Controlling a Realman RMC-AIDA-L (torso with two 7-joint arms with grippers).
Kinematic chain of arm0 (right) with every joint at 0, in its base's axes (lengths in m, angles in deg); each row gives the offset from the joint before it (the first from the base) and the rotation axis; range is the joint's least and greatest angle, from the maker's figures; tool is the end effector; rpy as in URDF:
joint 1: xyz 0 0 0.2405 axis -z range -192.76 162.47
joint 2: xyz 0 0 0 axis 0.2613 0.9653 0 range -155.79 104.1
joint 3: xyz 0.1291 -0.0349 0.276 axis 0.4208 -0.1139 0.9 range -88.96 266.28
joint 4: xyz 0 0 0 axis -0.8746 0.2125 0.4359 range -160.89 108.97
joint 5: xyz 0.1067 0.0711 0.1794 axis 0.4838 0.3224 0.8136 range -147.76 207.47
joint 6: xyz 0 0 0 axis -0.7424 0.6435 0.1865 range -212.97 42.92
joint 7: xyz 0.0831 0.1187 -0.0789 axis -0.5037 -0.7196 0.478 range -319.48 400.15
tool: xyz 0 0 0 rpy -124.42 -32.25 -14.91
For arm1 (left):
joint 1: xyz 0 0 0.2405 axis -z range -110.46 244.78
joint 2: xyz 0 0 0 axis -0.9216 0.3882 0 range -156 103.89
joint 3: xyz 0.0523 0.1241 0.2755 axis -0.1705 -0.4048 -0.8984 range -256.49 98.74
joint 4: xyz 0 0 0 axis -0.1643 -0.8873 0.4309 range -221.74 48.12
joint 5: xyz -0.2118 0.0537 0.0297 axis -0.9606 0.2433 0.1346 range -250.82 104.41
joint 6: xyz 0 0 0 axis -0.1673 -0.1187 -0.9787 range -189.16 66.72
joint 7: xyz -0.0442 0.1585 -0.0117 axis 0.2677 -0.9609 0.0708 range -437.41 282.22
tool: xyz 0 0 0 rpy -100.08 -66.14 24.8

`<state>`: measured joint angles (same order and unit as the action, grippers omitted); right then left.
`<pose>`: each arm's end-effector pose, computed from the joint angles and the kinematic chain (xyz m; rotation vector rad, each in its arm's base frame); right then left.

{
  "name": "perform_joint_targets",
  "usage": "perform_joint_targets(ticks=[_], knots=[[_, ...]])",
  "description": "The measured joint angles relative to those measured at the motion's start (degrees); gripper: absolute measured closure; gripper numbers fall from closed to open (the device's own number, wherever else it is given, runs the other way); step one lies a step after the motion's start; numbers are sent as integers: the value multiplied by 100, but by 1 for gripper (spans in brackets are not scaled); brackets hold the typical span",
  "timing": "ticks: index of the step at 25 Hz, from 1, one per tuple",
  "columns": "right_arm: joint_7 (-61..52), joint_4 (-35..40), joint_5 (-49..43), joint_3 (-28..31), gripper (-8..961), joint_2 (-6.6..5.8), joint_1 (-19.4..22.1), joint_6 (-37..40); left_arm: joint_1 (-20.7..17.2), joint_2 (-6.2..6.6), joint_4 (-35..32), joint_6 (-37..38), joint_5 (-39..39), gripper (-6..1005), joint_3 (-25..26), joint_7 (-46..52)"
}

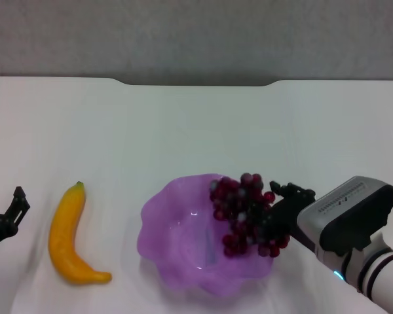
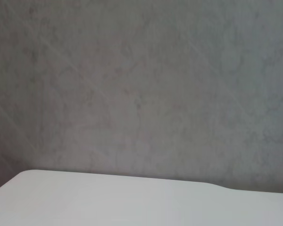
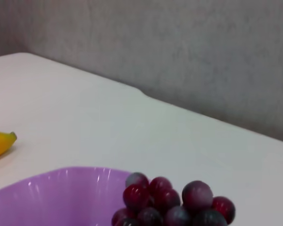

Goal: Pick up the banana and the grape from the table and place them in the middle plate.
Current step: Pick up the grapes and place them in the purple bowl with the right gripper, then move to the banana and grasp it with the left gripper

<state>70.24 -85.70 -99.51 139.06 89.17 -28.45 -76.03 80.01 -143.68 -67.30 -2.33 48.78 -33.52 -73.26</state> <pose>0.2825 0.3487 -0.1471 -2.1697 0.5811 0.3028 -0.4299 0.3104 -0.0557 -1.4709 -0.7968 -0.5655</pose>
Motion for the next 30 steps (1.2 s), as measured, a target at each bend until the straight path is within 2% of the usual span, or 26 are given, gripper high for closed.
perform_joint_targets(ticks=[1, 6, 12, 15, 19, 22, 26, 30], knots=[[0, -6, -5, 0, 566, -4, 0, 61, -1, 0, 0, 0, 0, 111, 0, 3], [40, -50, -58, -20, 328, -20, -104, 72, -3, -3, 0, 0, 0, 111, -6, 2], [51, -45, -78, -77, 99, -15, -232, 69, 1, -5, 18, 0, 1, 111, -30, -3], [57, -102, -113, -81, 75, -18, -178, 196, -3, -6, 16, 0, 1, 111, -37, -1], [63, -263, -451, -64, 53, -43, 109, 740, -38, -6, 9, 0, 1, 111, -20, 4], [7, -182, -835, -92, 55, -49, 475, 1878, -44, -3, 8, 0, 1, 111, -11, 7], [-387, 170, -863, -156, 57, -47, 683, 3067, -45, 0, 8, -1, 1, 111, -11, 28], [-464, 391, -862, -95, 60, -50, 713, 3100, -49, 13, 130, -119, 19, 111, -33, 168]])
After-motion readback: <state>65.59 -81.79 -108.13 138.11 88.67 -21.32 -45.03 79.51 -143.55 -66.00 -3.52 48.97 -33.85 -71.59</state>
